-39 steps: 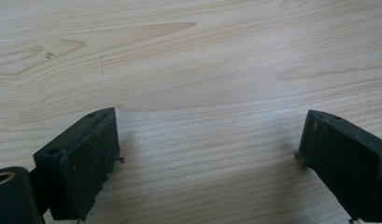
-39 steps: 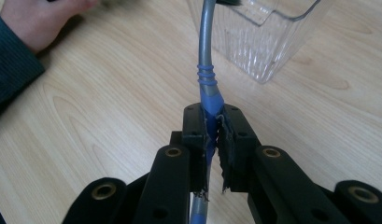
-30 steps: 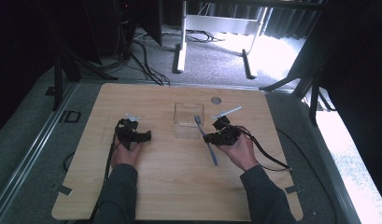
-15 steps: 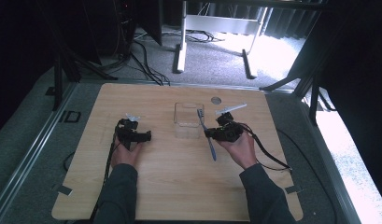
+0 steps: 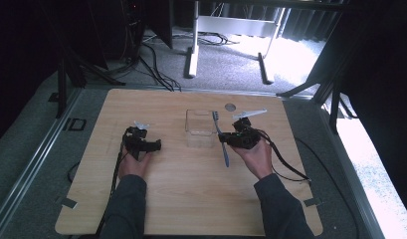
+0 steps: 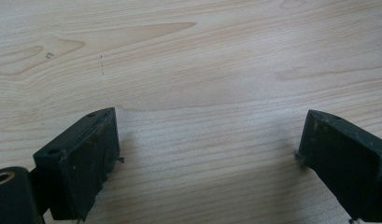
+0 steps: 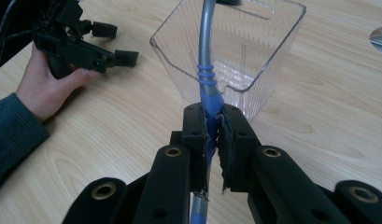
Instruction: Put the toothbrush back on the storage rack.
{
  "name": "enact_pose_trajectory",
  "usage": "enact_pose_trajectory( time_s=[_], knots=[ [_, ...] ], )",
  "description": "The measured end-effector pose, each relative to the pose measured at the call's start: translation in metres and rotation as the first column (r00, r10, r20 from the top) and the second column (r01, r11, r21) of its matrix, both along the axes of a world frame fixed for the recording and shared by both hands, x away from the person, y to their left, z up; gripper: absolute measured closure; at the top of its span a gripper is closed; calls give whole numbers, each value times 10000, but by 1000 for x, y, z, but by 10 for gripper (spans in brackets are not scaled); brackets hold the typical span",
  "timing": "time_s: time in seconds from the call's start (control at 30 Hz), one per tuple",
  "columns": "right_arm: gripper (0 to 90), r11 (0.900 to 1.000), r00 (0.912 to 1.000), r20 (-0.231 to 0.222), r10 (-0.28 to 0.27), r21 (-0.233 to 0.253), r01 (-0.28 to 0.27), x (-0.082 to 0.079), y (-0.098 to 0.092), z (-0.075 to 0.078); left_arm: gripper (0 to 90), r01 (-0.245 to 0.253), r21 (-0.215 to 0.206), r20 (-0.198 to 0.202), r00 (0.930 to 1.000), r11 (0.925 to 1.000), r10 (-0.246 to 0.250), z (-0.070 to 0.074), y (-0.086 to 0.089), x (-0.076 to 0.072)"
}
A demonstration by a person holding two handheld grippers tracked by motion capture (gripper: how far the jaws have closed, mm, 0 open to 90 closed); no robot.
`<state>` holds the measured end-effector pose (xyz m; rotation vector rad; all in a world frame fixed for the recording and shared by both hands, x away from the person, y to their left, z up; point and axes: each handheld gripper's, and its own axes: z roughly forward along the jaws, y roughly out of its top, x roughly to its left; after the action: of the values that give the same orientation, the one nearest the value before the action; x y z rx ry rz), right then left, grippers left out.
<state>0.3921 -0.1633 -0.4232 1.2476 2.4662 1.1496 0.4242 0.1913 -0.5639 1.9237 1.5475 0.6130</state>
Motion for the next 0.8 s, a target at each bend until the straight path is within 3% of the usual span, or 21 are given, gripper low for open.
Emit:
enact_pose_trajectory(
  time_s=[0.8],
  knots=[
    [815, 9938, 9945, 741, -734, 892, 667, 5, -7, 9, 55, -1, 2, 0, 10000, 10000, 1, 0, 0, 0]
  ],
)
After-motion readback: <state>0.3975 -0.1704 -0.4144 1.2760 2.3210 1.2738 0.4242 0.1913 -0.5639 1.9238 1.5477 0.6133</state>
